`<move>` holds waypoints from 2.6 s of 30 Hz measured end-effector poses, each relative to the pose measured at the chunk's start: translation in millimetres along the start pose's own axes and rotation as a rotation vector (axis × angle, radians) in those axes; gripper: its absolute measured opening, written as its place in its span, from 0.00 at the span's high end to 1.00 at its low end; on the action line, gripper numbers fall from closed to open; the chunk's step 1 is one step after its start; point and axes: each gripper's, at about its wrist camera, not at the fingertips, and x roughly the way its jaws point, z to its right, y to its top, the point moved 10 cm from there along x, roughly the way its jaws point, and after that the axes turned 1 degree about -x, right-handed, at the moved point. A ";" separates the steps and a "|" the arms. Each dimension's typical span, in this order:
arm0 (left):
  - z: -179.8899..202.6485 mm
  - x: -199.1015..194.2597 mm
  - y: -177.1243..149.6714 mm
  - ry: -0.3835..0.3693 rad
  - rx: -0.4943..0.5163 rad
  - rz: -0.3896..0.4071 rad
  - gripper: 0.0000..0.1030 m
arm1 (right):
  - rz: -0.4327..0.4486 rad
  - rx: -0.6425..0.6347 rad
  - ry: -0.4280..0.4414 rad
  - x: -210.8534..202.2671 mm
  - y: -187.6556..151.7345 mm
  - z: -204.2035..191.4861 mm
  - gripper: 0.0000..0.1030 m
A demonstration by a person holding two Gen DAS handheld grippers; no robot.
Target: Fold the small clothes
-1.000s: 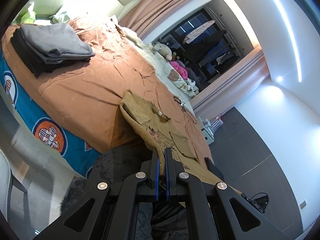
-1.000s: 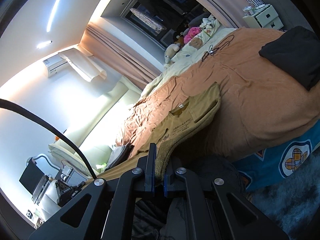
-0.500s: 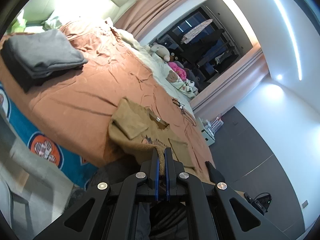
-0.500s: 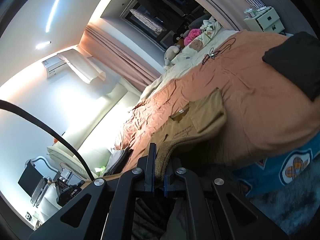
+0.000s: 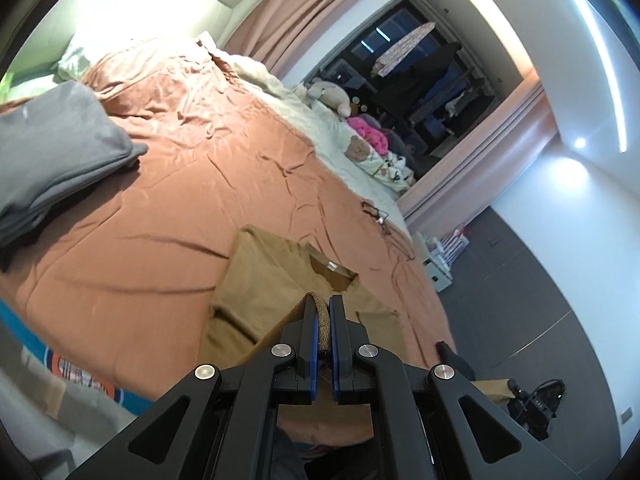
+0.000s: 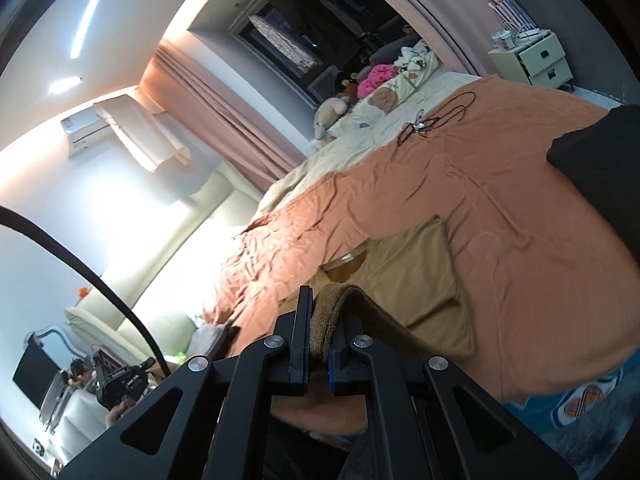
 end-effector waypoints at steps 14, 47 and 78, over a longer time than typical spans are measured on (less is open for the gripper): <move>-51.3 130.2 34.0 0.137 -0.021 -0.120 0.96 | -0.131 0.055 -0.123 108.7 35.4 15.0 0.97; -109.6 246.5 16.8 0.355 0.155 -0.351 0.18 | -0.297 -0.087 -0.374 180.6 71.5 28.9 0.35; -157.4 293.0 -20.6 0.570 0.459 -0.527 0.21 | -0.555 -0.392 -0.583 252.3 33.1 55.3 0.35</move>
